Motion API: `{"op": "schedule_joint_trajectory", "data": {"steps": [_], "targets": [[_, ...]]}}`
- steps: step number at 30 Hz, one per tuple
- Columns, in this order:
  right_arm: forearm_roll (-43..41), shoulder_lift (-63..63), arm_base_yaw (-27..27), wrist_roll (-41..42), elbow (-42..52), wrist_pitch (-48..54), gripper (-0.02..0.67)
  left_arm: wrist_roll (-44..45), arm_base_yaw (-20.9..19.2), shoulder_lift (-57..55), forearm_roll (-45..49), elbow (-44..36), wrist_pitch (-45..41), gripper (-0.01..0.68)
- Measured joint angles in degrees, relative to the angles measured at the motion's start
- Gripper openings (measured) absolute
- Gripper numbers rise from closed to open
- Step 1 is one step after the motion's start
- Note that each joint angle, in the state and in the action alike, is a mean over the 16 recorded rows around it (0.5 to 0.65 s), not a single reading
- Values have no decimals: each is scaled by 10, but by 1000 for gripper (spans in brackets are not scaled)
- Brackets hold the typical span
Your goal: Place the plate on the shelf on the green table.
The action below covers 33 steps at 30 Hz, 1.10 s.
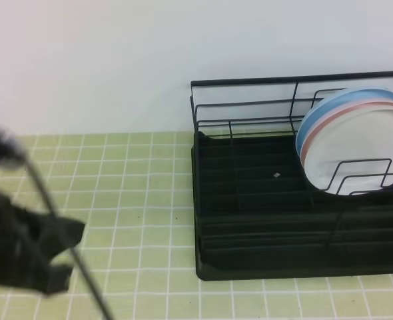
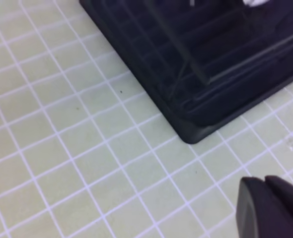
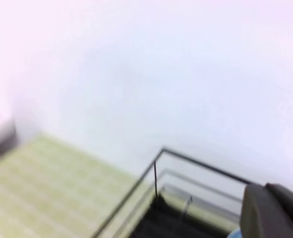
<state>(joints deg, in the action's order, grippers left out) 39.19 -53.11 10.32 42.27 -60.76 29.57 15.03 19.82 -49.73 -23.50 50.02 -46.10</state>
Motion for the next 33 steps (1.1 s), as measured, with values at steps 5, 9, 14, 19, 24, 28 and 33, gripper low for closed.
{"op": "schedule_joint_trajectory", "data": {"steps": [5, 9, 14, 19, 24, 28, 33], "targets": [[35, 154, 0, 13, 152, -81, -2, 0, 0, 66, -20, -78, 60, -2], [47, 263, 0, 33, 272, -116, -2, 0, 0, 110, -37, -132, 98, -2], [47, 365, 0, 54, 391, -129, -2, 0, 0, 139, -53, -173, 124, -2], [47, 420, 0, 68, 466, -127, -2, 0, 0, 146, -60, -191, 131, -2], [47, 441, 0, 71, 498, -119, -2, 0, 0, 147, -61, -196, 132, -2], [47, 444, 0, 71, 506, -111, -2, 0, 0, 147, -62, -196, 132, -2], [47, 444, 0, 71, 508, -100, -2, 0, 0, 147, -62, -196, 131, -2]]}}
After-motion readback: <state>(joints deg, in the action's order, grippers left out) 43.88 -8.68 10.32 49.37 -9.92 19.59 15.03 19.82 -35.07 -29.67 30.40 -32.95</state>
